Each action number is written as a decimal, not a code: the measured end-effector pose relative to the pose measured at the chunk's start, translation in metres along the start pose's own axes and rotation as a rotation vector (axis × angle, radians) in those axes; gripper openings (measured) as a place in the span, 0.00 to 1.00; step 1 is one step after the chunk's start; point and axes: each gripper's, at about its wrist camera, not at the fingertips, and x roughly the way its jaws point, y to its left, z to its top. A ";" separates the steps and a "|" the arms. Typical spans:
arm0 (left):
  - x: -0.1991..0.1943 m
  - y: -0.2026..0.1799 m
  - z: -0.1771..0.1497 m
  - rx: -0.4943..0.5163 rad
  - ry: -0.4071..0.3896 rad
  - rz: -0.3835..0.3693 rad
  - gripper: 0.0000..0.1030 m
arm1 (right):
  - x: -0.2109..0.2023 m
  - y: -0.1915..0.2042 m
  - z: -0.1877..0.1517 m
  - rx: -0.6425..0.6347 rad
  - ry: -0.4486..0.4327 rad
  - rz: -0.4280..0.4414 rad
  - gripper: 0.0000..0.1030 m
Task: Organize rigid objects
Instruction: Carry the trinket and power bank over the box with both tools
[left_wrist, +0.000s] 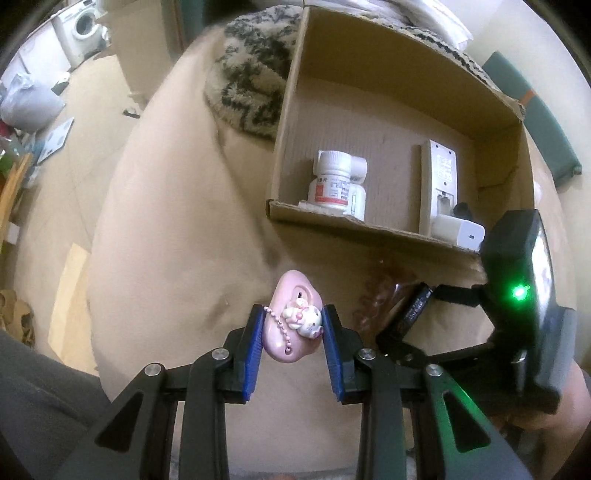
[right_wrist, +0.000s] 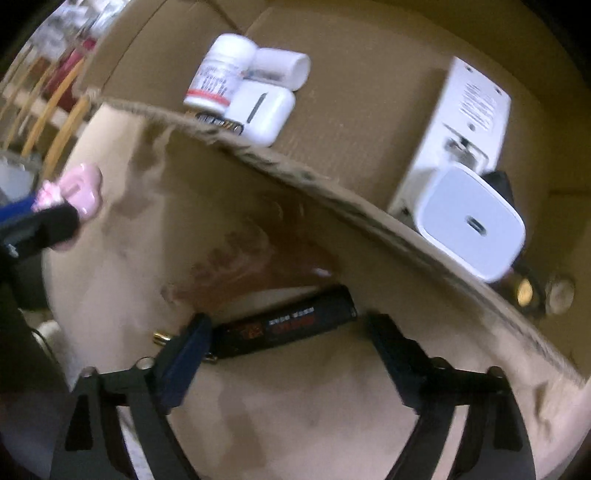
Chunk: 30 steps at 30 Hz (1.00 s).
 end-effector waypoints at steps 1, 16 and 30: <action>0.001 0.001 0.000 -0.004 0.003 -0.001 0.27 | 0.002 -0.001 0.000 0.007 0.002 0.007 0.98; 0.010 0.004 0.002 -0.023 0.022 -0.003 0.27 | 0.007 0.019 -0.001 -0.118 -0.004 -0.034 0.99; 0.010 0.010 0.001 -0.023 0.004 0.051 0.27 | -0.031 -0.014 -0.011 0.034 -0.048 0.018 0.84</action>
